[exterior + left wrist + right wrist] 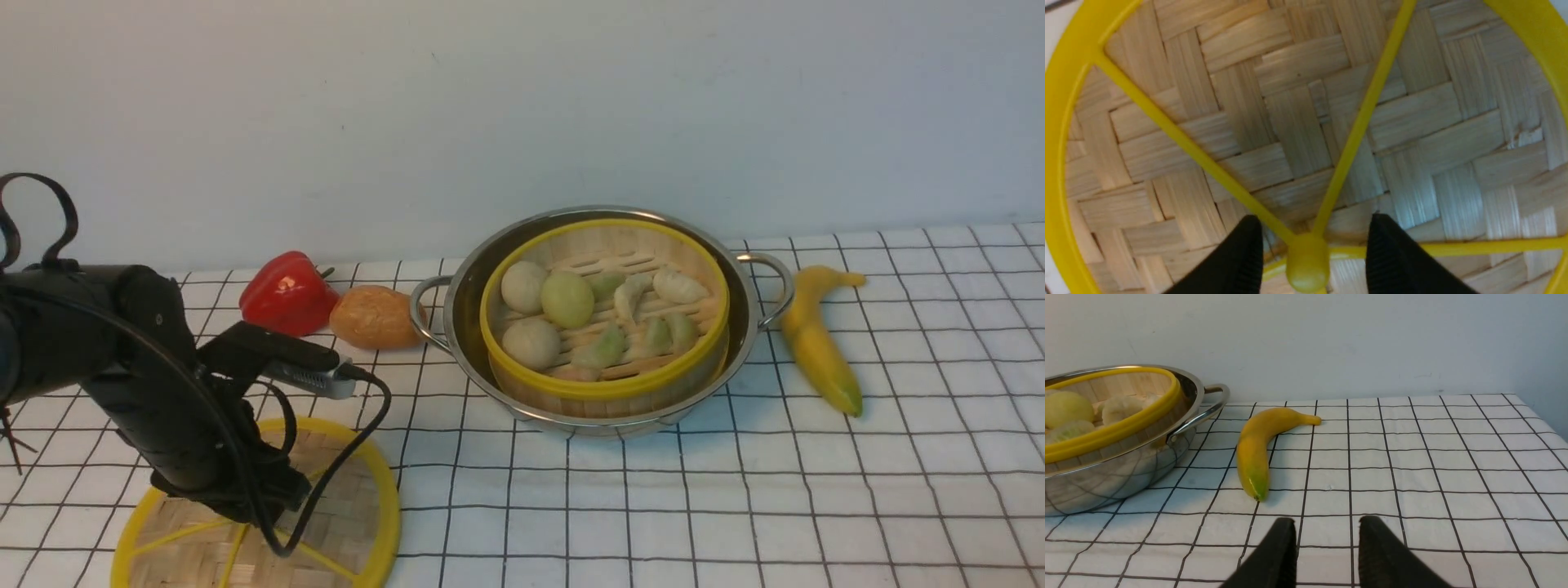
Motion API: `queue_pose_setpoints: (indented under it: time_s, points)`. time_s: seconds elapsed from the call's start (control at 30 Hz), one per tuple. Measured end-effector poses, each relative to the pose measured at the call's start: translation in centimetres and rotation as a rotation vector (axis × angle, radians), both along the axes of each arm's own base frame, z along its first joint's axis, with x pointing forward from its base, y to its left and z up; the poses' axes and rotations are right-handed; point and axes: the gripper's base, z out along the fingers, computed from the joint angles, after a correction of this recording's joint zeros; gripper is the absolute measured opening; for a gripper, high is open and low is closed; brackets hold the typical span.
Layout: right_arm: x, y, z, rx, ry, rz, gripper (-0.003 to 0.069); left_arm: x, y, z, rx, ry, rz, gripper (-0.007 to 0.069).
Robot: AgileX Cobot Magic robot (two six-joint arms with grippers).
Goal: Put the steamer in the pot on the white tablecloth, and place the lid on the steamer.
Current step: 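Grasp the bamboo steamer lid lying on the table by its centre knob, then place the yellow bamboo steamer lid onto the steamer in the pot with the left gripper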
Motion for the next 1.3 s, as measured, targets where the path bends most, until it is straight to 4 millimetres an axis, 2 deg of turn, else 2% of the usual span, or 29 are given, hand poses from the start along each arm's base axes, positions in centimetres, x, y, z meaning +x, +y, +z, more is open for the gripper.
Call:
queue_pose_setpoints:
  time_s: [0.03, 0.07, 0.13, 0.17, 0.27, 0.33, 0.37, 0.43, 0.53, 0.57, 0.63, 0.67, 0.7, 0.77, 0.8, 0.87, 0.93, 1.03, 1.1, 1.13, 1.23, 1.3]
  points:
    - [0.0, 0.0, 0.0, 0.0, 0.0, 0.0, 0.024, 0.1, 0.0, -0.4, 0.006, 0.014, 0.004, 0.0269]
    - [0.0, 0.0, 0.0, 0.0, 0.0, 0.0, 0.024, 0.1, 0.0, -0.5, 0.007, 0.015, 0.004, 0.0262]
    - [0.0, 0.0, 0.0, 0.0, 0.0, 0.0, 0.024, 0.3, 0.0, -0.6, 0.005, 0.024, 0.034, 0.0145]
    - [0.0, 0.0, 0.0, 0.0, 0.0, 0.0, 0.024, 0.3, 0.0, -0.5, 0.004, 0.022, 0.038, 0.0113]
    - [0.0, 0.0, 0.0, 0.0, 0.0, 0.0, 0.024, 0.6, 0.0, 0.4, 0.008, 0.023, 0.047, 0.0114]
    - [0.0, 0.0, 0.0, 0.0, 0.0, 0.0, 0.024, 1.0, -0.1, 3.6, -0.009, 0.002, 0.056, 0.0114]
    - [0.0, 0.0, 0.0, 0.0, 0.0, 0.0, 0.024, 1.0, -0.1, 3.9, -0.01, -0.005, 0.056, 0.0114]
    - [0.0, 0.0, 0.0, 0.0, 0.0, 0.0, 0.024, 1.6, -0.4, 9.8, -0.044, -0.135, 0.033, 0.0115]
    - [0.0, 0.0, 0.0, 0.0, 0.0, 0.0, 0.024, 2.1, -1.0, 15.1, -0.098, -0.219, -0.03, 0.0115]
    - [0.0, 0.0, 0.0, 0.0, 0.0, 0.0, 0.024, 2.1, -1.0, 15.3, -0.102, -0.222, -0.036, 0.0115]
    - [0.0, 0.0, 0.0, 0.0, 0.0, 0.0, 0.024, 2.7, -1.5, 17.6, -0.143, -0.263, -0.092, 0.0115]
    - [0.0, 0.0, 0.0, 0.0, 0.0, 0.0, 0.024, 3.7, -2.1, 18.9, -0.177, -0.307, -0.131, 0.0115]
    - [0.0, 0.0, 0.0, 0.0, 0.0, 0.0, 0.024, 3.8, -2.3, 19.0, -0.183, -0.311, -0.14, 0.0115]
    - [0.0, 0.0, 0.0, 0.0, 0.0, 0.0, 0.024, 6.0, -3.9, 20.1, -0.2, -0.368, -0.206, 0.0115]
    - [0.0, 0.0, 0.0, 0.0, 0.0, 0.0, 0.024, 6.2, -4.0, 20.2, -0.2, -0.369, -0.213, 0.0115]
    - [0.0, 0.0, 0.0, 0.0, 0.0, 0.0, 0.024, 8.9, -7.2, 19.9, -0.195, -0.397, -0.318, 0.0115]
    - [0.0, 0.0, 0.0, 0.0, 0.0, 0.0, 0.024, 9.8, -8.6, 19.4, -0.194, -0.4, -0.36, 0.0115]
    - [0.0, 0.0, 0.0, 0.0, 0.0, 0.0, 0.024, 12.5, -13.9, 17.1, -0.208, -0.402, -0.515, 0.0115]
    - [0.0, 0.0, 0.0, 0.0, 0.0, 0.0, 0.0241, 12.9, -15.1, 16.4, -0.21, -0.401, -0.549, 0.0115]
    - [0.0, 0.0, 0.0, 0.0, 0.0, 0.0, 0.024, 13.3, -16.7, 15.6, -0.205, -0.403, -0.597, 0.0115]
    - [0.0, 0.0, 0.0, 0.0, 0.0, 0.0, 0.024, 14.1, -18.3, 14.5, -0.184, -0.408, -0.655, 0.0115]
    - [0.0, 0.0, 0.0, 0.0, 0.0, 0.0, 0.024, 14.5, -18.7, 14.0, -0.183, -0.411, -0.672, 0.0115]
